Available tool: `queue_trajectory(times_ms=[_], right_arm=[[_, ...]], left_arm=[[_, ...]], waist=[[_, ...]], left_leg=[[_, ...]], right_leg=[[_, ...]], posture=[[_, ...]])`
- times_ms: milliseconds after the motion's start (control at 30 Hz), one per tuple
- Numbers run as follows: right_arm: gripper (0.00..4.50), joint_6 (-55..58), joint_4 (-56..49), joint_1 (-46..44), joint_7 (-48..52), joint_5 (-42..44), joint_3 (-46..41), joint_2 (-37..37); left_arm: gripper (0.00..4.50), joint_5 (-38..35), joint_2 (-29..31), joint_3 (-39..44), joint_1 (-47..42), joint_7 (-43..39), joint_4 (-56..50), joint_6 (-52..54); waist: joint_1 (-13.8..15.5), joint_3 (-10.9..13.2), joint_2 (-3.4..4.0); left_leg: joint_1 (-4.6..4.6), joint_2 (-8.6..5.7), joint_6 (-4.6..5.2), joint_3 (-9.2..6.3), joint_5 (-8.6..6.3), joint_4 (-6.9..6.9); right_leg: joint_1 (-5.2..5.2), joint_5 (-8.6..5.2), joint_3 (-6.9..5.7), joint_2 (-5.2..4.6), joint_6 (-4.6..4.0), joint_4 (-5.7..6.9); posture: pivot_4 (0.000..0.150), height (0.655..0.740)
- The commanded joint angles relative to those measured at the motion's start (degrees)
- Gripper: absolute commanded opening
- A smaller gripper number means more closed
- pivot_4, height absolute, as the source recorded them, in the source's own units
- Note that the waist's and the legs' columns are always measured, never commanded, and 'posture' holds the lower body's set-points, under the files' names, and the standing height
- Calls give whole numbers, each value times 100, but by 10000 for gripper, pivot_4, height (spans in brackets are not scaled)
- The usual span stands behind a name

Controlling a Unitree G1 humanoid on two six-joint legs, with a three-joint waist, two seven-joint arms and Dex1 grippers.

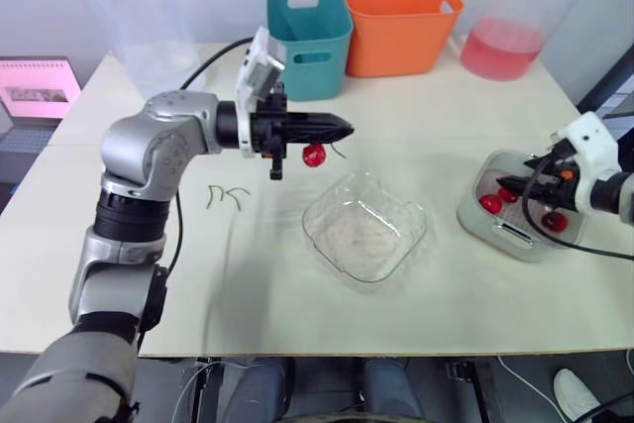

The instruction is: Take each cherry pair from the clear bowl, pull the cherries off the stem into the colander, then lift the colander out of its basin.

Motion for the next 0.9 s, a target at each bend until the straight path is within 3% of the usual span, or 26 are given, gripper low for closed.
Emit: queue_trajectory(times_ms=[33, 167, 433, 667, 900], right_arm=[[44154, 26, -28, -339, 67, 83, -273, -102], [44154, 692, -446, -1005, 161, 964, -590, 257], [44672, 2272, -2211, -1709, -383, 3138, -295, 1985], [44672, 2200, -2500, -2013, -1264, 3427, 281, 3370], [44672, 2043, -2583, -2188, -1512, 3337, 686, 3755]], left_arm=[[0, -121, 58, 173, -47, 42, -133, 8], [0, -340, 54, 346, -126, 48, -117, 124], [0, -965, 68, 745, -349, 142, -123, 603], [0, -1103, 145, 695, -338, 185, -243, 710], [0, -1019, 172, 563, -171, 187, -375, 628]], waist=[[-1, 0, 0], [-36, 0, 0], [-2, 1, 0], [-13, 1, 0], [-31, 0, 1]], left_leg=[[0, 0, 0, 0, 0, -1], [0, 1, 0, -1, 0, -2], [0, 4, 0, -18, 0, 0], [-3, 0, -4, -23, 2, 2], [-3, 0, -4, -23, 2, 0]], right_leg=[[0, 0, -1, 0, 0, 0], [-1, 0, 0, 1, 0, 0], [3, 0, -6, 0, 0, 0], [-1, 0, -6, -2, 0, 4], [-6, 0, -4, -1, 0, 6]], posture=[[1500, 7400], [1500, 7400], [1500, 7400], [1500, 7400], [1500, 7400]])
